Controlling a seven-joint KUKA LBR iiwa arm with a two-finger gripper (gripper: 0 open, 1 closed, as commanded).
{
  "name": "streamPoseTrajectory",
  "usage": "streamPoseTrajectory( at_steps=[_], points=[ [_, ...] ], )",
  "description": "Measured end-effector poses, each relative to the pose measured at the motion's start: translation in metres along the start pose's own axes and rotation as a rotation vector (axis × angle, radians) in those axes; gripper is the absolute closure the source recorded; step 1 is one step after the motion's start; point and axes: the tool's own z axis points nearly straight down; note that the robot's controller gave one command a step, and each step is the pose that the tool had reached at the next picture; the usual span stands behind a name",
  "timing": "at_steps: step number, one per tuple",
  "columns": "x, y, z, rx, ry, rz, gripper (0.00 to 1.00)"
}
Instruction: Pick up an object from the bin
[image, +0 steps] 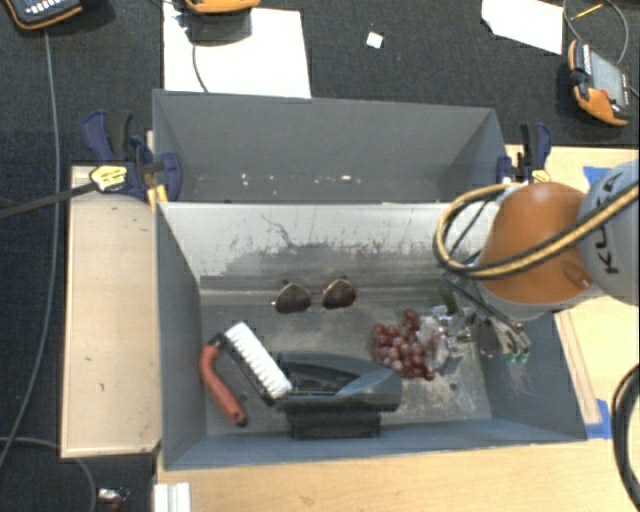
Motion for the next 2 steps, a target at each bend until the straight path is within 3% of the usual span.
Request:
streamPoseTrajectory(
  at_steps=[1, 2],
  points=[
    [0.0, 0.0, 0.0, 0.0, 0.0, 0.0, 1.0],
    [-0.052, 0.0, 0.051, 0.001, -0.005, -0.658, 0.0]
  ],
)
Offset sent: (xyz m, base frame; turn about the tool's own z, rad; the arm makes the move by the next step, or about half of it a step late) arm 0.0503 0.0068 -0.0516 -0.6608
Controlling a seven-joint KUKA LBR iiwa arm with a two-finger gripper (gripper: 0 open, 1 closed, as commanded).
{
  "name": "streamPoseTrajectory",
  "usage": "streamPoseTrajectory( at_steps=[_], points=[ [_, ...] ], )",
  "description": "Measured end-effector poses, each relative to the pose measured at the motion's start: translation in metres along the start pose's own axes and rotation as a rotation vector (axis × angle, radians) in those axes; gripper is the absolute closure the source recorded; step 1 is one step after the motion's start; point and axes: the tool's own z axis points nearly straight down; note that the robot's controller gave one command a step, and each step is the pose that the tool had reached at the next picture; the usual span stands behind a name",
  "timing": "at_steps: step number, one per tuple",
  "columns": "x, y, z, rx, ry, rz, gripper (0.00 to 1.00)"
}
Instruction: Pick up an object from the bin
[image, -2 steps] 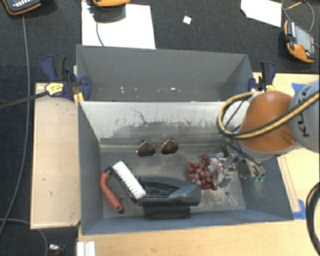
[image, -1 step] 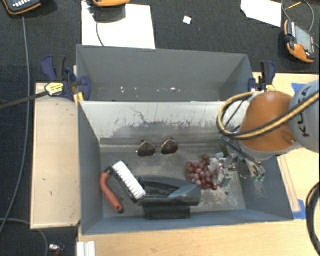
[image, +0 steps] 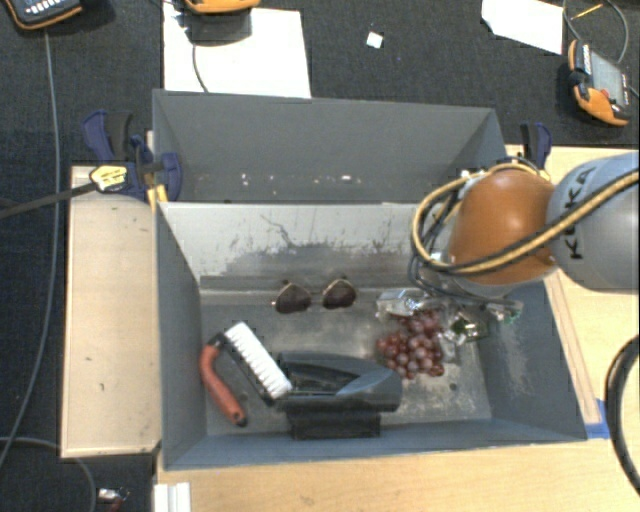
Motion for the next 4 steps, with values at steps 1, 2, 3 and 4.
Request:
streamPoseTrajectory(
  at_steps=[1, 2, 3, 4],
  points=[
    [0.001, -0.001, 0.0, 0.001, 0.001, 0.005, 1.0],
    [0.001, -0.001, 0.0, 0.001, 0.001, 0.007, 1.0],
    [0.001, -0.001, -0.001, 0.001, 0.001, 0.009, 1.0],
    [-0.017, 0.001, -0.082, 0.006, -0.004, -0.192, 1.0]
  ],
)
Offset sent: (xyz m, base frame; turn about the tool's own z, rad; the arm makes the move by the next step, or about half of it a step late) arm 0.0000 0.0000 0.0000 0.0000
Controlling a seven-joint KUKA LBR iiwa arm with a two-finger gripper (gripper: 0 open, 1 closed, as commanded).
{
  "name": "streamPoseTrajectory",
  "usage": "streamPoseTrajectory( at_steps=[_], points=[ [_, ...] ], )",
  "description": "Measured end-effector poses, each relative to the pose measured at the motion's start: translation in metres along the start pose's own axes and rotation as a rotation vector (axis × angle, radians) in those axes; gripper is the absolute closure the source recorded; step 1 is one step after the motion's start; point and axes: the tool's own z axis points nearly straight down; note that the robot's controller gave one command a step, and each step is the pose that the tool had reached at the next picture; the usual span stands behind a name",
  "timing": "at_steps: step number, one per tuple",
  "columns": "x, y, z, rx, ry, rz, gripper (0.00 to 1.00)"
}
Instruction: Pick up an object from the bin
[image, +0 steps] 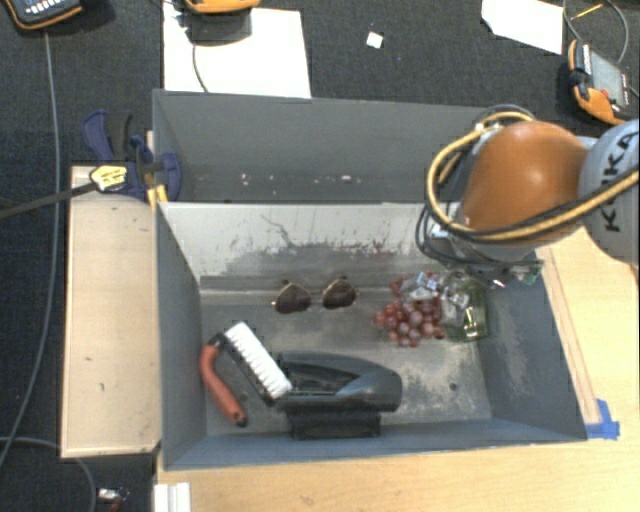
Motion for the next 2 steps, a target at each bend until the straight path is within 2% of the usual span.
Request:
streamPoseTrajectory(
  at_steps=[1, 2],
  points=[
    [0.013, 0.003, 0.079, -0.017, 0.011, 0.223, 1.0],
    [0.01, 0.005, -0.045, -0.01, 0.005, 0.119, 1.0]
  ],
)
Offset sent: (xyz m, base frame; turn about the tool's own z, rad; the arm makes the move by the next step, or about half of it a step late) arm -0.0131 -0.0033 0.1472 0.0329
